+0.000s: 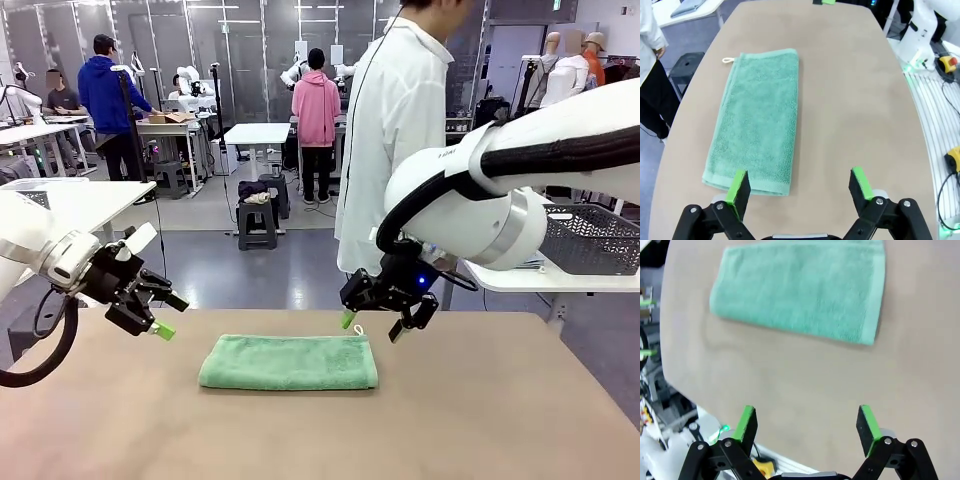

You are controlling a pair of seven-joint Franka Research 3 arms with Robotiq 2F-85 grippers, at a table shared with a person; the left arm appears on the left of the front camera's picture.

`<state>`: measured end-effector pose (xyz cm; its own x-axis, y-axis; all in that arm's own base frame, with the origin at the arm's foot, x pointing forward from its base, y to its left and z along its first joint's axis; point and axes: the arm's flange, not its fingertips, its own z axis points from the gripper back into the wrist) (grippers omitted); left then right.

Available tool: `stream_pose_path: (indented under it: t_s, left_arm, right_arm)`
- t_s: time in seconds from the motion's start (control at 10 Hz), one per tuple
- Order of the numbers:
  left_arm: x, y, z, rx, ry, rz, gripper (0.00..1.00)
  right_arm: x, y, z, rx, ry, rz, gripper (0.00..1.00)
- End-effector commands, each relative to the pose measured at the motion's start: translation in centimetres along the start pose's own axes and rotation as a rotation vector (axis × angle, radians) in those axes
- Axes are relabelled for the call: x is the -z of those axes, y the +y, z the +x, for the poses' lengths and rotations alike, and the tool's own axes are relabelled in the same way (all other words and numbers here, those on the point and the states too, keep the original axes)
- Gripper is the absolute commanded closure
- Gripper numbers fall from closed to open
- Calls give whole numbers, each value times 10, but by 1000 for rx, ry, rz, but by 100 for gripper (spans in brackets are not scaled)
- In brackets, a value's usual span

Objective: Fold the towels and place them in the basket.
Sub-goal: When a person lays out a Towel with hook on the table, fold it in half twice.

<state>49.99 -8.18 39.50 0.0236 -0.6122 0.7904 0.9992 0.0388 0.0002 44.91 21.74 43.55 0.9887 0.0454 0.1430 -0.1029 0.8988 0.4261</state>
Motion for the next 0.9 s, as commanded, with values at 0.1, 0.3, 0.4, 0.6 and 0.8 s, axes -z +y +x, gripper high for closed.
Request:
stream_pose_path:
  t_s: [0.1, 0.3, 0.4, 0.6, 0.8]
  left_arm:
    - [0, 8, 0, -20, -63, -6, 0]
    - [0, 6, 2, -28, -34, 7, 0]
    - [1, 2, -1, -17, -25, 2, 0]
    - [1, 2, -1, -17, -25, 2, 0]
    - [1, 2, -1, -19, -25, 2, 0]
  right_arm:
    - [21, 7, 5, 68, -94, -52, 0]
    - [22, 8, 10, 42, -82, -37, 0]
    - [15, 1, 5, 41, -83, -26, 0]
    - [15, 1, 5, 41, -83, -26, 0]
    - [19, 1, 5, 41, -81, -28, 0]
